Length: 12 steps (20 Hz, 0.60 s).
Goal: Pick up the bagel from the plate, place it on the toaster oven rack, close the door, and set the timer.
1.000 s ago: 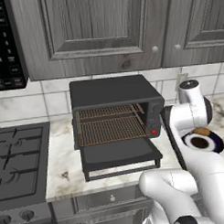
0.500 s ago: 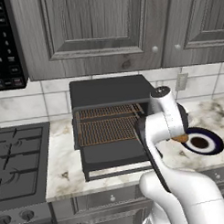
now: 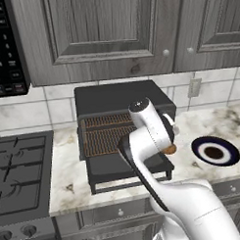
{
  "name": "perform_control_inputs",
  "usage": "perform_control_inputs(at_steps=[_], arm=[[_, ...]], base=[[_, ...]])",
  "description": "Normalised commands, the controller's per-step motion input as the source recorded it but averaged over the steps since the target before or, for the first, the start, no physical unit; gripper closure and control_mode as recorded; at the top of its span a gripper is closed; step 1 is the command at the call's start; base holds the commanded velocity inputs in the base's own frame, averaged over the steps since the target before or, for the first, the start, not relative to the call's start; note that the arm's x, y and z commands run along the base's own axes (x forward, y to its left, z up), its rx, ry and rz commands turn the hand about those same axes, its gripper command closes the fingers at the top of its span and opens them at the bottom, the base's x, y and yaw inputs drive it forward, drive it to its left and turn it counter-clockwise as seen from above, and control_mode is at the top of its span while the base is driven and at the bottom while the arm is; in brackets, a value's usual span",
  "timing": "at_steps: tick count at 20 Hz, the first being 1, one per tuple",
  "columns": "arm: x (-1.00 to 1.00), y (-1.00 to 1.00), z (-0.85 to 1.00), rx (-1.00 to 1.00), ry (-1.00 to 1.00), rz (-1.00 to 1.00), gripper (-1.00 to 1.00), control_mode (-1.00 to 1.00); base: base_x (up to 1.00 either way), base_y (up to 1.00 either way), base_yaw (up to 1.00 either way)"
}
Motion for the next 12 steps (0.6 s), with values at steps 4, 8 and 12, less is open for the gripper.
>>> perform_control_inputs(at_steps=[4, 8, 12], arm=[[0.57, 0.45, 0.0, 0.0, -0.03, -0.01, 1.0, -1.0], [0.42, 0.34, 0.0, 0.0, -0.09, 0.0, 1.0, -1.0], [0.27, 0.33, 0.0, 0.0, -0.1, 0.0, 1.0, -1.0]], base=[[0.0, 0.0, 0.0], [0.0, 0.0, 0.0], [0.0, 0.0, 0.0]])
